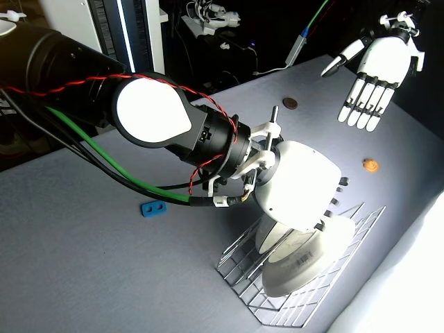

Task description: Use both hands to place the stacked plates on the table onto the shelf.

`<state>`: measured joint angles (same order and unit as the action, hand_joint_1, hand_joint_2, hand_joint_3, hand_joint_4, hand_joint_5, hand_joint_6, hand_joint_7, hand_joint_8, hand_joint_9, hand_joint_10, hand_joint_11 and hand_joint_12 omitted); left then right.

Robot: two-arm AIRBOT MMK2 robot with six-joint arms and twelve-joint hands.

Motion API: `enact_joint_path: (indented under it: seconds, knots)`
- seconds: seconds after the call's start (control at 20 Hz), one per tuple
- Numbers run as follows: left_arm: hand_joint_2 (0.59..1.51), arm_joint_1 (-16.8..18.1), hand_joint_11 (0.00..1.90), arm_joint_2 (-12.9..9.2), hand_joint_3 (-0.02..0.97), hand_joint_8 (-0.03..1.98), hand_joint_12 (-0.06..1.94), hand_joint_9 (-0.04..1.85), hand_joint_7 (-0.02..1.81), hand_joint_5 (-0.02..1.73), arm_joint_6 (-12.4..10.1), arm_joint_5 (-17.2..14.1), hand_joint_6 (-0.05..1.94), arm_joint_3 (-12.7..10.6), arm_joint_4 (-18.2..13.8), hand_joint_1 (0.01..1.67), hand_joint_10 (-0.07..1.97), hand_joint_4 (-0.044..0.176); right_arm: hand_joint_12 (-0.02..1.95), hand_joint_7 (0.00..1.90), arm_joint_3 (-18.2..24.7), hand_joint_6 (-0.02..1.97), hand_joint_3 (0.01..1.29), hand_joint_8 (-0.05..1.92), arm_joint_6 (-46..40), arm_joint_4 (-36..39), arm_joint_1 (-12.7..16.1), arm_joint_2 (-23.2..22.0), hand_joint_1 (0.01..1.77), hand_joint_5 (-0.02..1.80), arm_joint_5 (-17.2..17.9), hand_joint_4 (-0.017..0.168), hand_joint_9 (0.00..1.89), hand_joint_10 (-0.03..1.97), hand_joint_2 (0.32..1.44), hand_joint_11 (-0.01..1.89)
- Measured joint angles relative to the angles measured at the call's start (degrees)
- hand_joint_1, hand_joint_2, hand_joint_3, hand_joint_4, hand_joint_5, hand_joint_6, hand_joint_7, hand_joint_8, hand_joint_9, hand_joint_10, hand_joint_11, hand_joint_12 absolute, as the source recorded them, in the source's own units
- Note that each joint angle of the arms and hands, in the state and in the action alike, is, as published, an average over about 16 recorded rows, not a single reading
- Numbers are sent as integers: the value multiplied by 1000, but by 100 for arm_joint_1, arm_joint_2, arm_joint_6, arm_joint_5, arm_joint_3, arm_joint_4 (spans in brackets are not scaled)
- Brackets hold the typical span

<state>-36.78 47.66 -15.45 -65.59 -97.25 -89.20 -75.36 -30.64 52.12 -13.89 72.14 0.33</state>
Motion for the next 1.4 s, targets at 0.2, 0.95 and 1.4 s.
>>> enact_joint_path:
  seconds: [0.2, 0.95, 1.4]
  knots:
    - [1114, -1, 20, -1, 13, -6, 6, 16, 22, 23, 103, -8, 17, 47, -19, 15, 18, 3, 981, 949, 290, 34, 15, -1, 497, 0, 166, -249, 1105, 847, 28, -6, 967, 9, 988, 574]
    - [1168, -59, 104, -89, 13, -5, 163, 181, 191, 158, 466, -166, 17, 579, -119, 14, 19, 2, 1113, 941, 2093, 36, 15, 15, 6331, -2778, 80, -1909, 771, 835, 1441, -1, 923, 38, 1077, 439]
    - [1249, -222, 226, -200, 13, 23, 699, 513, 548, 465, 605, -238, 25, 816, -228, 24, 87, 0, 1271, 1070, 2925, 115, 15, 116, 8659, -5031, -536, -2410, 653, 961, 1767, 7, 997, 288, 1153, 509]
